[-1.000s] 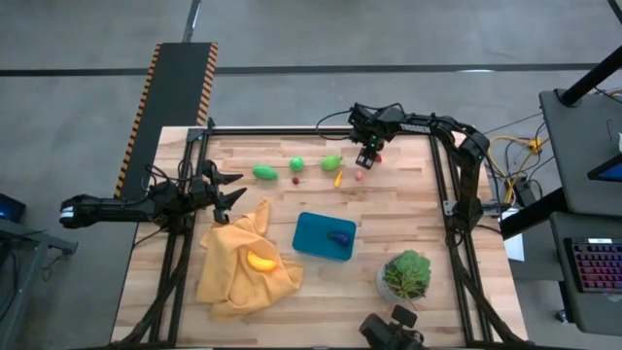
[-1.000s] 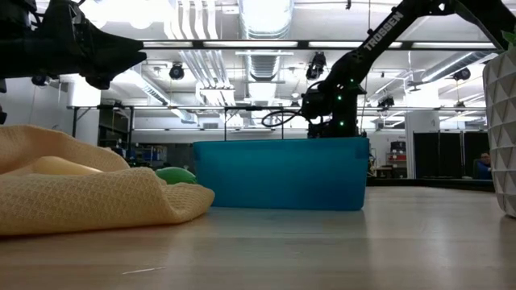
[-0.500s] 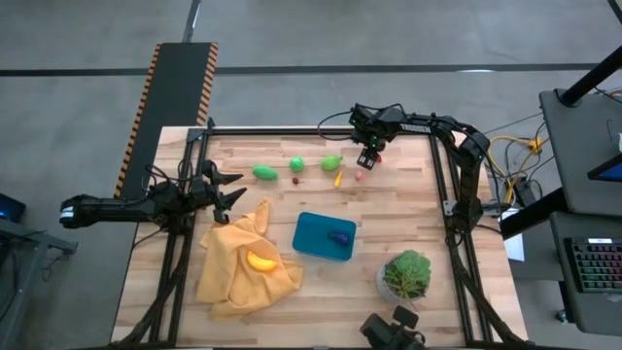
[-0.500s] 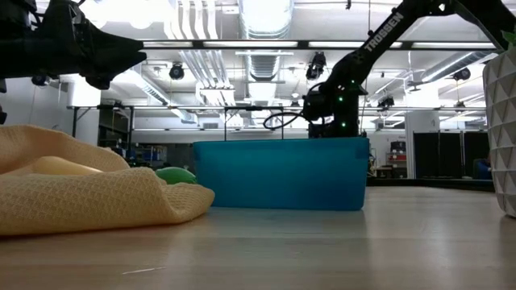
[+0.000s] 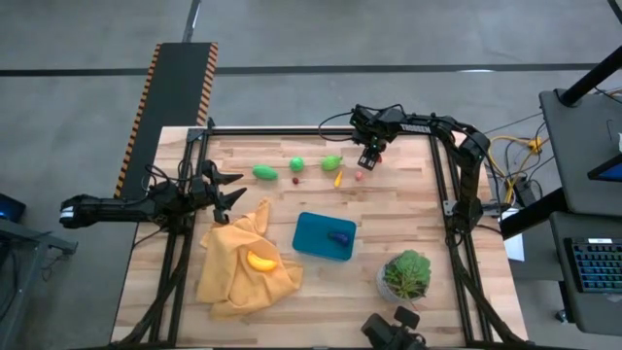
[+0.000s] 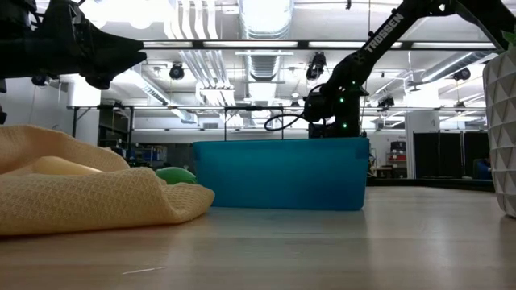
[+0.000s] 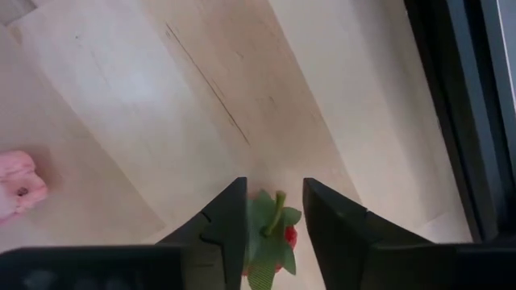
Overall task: Pick and placing Produce into tupperware
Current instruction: Put the strawberry into the blue bin
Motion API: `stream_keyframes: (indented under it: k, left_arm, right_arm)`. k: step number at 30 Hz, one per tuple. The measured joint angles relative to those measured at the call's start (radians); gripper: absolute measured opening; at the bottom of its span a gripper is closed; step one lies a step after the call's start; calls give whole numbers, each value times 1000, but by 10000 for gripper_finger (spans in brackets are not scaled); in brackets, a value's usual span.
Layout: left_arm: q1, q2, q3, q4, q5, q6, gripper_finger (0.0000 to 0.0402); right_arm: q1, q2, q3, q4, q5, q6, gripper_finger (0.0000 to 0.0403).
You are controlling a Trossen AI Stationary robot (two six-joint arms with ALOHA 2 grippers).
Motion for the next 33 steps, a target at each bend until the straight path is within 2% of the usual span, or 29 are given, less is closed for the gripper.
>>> stream_keyframes:
  k: [16, 33]
  left_arm:
    - [0, 0, 0, 0, 0, 0, 183]
    - [0, 0, 0, 0, 0, 0, 183]
  right_arm:
    - [0, 0, 0, 0, 0, -17, 12]
    - [0, 0, 0, -19, 0, 1, 9]
